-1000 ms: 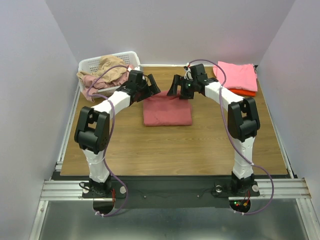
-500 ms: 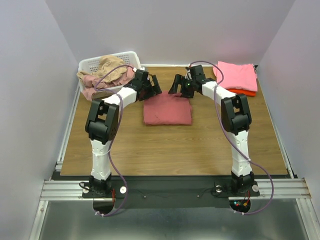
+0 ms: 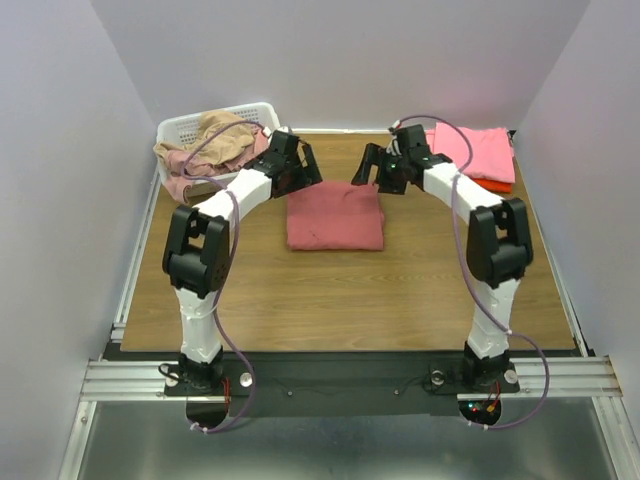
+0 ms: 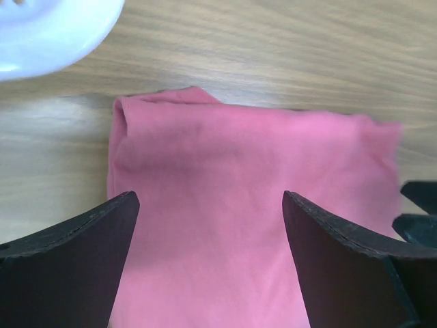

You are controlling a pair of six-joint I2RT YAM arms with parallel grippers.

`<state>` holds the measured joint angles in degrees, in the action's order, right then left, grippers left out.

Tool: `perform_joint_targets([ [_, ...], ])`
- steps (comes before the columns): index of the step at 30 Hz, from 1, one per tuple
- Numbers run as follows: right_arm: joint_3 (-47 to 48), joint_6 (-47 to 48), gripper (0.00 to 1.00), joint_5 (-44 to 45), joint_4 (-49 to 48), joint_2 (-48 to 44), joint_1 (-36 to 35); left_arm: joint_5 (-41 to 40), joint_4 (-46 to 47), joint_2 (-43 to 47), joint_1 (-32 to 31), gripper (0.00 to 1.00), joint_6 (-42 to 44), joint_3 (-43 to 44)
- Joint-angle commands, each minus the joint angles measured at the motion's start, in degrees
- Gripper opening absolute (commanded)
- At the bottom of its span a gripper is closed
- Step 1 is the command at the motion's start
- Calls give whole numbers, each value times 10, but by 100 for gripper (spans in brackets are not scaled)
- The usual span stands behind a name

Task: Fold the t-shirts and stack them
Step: Fold the tshirt, then neatly place the folded tshirt to the corner

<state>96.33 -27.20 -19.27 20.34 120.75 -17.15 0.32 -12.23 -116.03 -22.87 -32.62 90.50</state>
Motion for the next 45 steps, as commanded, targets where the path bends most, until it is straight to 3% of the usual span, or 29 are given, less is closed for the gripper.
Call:
perform_joint_targets([
  [1, -88, -1, 100, 96, -1, -138, 4, -62, -22, 164, -30, 98, 12, 0],
  [4, -171, -14, 100, 113, -2, -176, 5, -86, -34, 247, -39, 98, -11, -71],
  [7, -210, -17, 100, 111, -3, -177, 5, -102, -30, 348, -49, 98, -47, -211],
  [10, -218, -23, 100, 112, -4, -169, 4, -133, -6, 463, -65, 98, -87, -311],
  [11, -218, -27, 100, 112, -6, -161, 3, -138, 4, 514, -67, 98, -96, -380],
  [14, -205, -29, 98, 105, -9, -147, -1, -126, 19, 574, -69, 98, -133, -491],
  [18, -187, -38, 97, 88, -14, -112, -10, -116, 26, 670, -78, 98, -165, -581],
  [24, -184, -58, 90, 80, -23, -76, -32, -122, 7, 727, -79, 99, -168, -604],
  [29, -199, -73, 60, 91, -31, -57, -44, -139, -6, 731, -79, 98, -167, -606],
  [38, -212, -80, 29, 143, -37, -22, -54, -146, -10, 729, -79, 98, -168, -615],
  [44, -182, -30, 2, 206, -37, -28, -58, -163, -23, 729, -79, 98, -174, -599],
  [45, -176, -9, 1, 240, -37, -31, -58, -165, -25, 727, -79, 99, -174, -593],
])
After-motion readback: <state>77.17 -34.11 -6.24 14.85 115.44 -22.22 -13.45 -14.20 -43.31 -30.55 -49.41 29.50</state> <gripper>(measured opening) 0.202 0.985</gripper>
